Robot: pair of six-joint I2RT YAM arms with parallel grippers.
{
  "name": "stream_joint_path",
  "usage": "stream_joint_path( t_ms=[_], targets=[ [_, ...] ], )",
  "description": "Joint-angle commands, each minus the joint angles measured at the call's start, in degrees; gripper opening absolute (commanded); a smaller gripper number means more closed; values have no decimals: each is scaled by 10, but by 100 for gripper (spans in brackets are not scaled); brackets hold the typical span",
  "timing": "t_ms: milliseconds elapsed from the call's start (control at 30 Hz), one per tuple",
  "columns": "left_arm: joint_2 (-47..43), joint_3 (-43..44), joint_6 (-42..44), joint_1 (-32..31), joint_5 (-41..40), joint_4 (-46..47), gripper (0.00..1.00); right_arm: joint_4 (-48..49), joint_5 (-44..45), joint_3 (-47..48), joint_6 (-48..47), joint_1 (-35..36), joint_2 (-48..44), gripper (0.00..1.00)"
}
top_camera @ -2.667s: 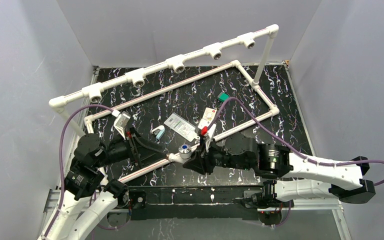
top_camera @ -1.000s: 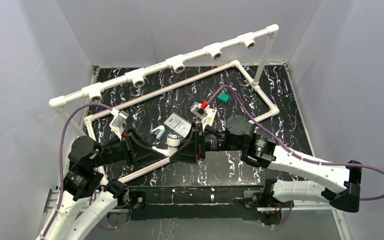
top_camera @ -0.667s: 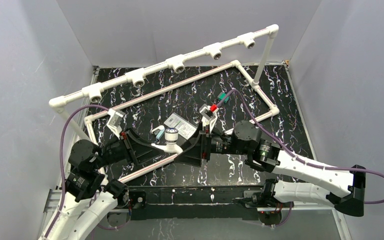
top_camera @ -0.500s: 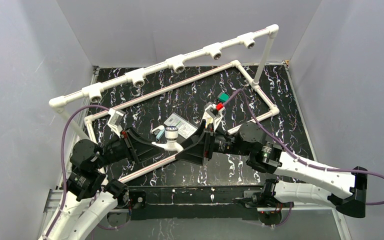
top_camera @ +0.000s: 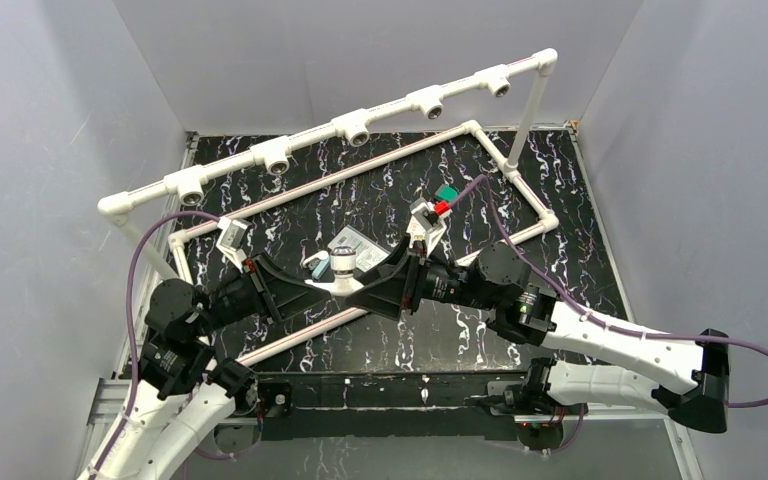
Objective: Install the water faucets
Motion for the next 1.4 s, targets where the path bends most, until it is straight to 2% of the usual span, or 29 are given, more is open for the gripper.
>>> stream_joint_path(
  t_ms=[0,267,333,433,467,633,733,767,900,933,1000,1167,1367],
  targets=[
    [-7,-2,-6,-3,-7,27,0,39,0,5,1,-1,6,56],
    [-10,-2,-5,-3,-13,22,0,43,-3,-6,4,-2,4,46],
    [-11,-2,-4,-3,-14,20,0,43,-1,-7,5,-1,2,36],
    [-9,-4,-4,-3,-13,20,0,38,0,-4,0,-1,4,12],
    [-9,-3,-3,-3,-12,20,0,34,0,-2,-3,-2,5,1],
    [-5,-4,17,-3,-2,3,0,18,11,4,-33,-1,3,1],
    [3,11,44,-3,-7,-41,11,10,14,7,-46,-2,0,1],
    [7,19,53,-3,-6,-52,16,1,17,10,-51,-2,-1,1],
    [30,74,119,-3,-33,-144,50,-39,39,26,-78,-2,-15,1],
    [37,92,136,-3,-43,-167,65,-52,45,32,-86,-2,-21,1],
    [50,123,166,-3,-63,-210,72,-84,63,48,-105,-1,-33,1],
    [93,217,232,-3,-123,-300,79,-179,115,96,-154,-1,-65,1],
    [217,412,341,-3,-285,-446,78,-272,205,132,-203,-2,-99,1]
  ],
)
